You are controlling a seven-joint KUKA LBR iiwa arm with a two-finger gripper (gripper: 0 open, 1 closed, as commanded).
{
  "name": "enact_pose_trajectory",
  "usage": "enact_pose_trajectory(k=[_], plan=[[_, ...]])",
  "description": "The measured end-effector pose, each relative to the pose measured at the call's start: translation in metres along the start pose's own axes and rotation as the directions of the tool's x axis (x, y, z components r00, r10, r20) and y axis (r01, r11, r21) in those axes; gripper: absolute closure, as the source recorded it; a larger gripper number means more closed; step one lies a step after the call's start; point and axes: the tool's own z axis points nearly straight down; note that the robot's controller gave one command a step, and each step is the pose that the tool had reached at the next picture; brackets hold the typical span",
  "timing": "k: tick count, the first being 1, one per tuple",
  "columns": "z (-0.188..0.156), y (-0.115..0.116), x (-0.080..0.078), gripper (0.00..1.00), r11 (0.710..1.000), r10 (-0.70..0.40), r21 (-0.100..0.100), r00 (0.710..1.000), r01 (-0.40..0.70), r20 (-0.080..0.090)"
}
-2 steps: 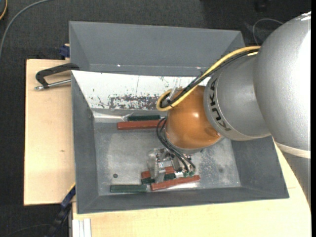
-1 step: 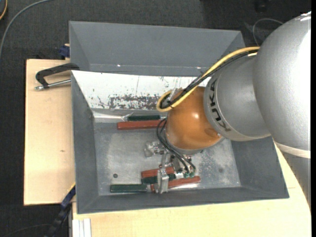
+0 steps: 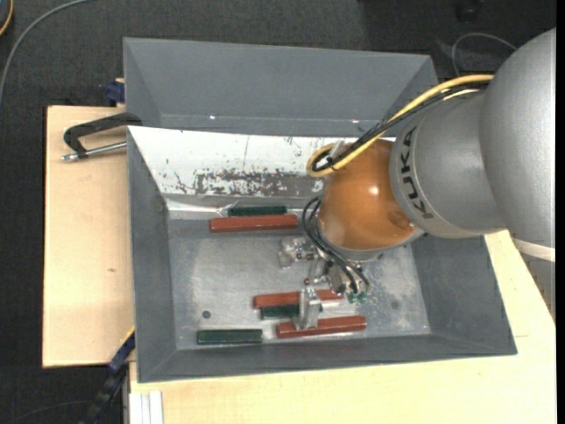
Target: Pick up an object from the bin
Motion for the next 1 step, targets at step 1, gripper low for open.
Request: enact_pose_trajectory(k=[1], plan=[[0.0,-0.0447,-0.0534,0.0,0.829,-0.559,0.001,0.829,0.559,0.001]])
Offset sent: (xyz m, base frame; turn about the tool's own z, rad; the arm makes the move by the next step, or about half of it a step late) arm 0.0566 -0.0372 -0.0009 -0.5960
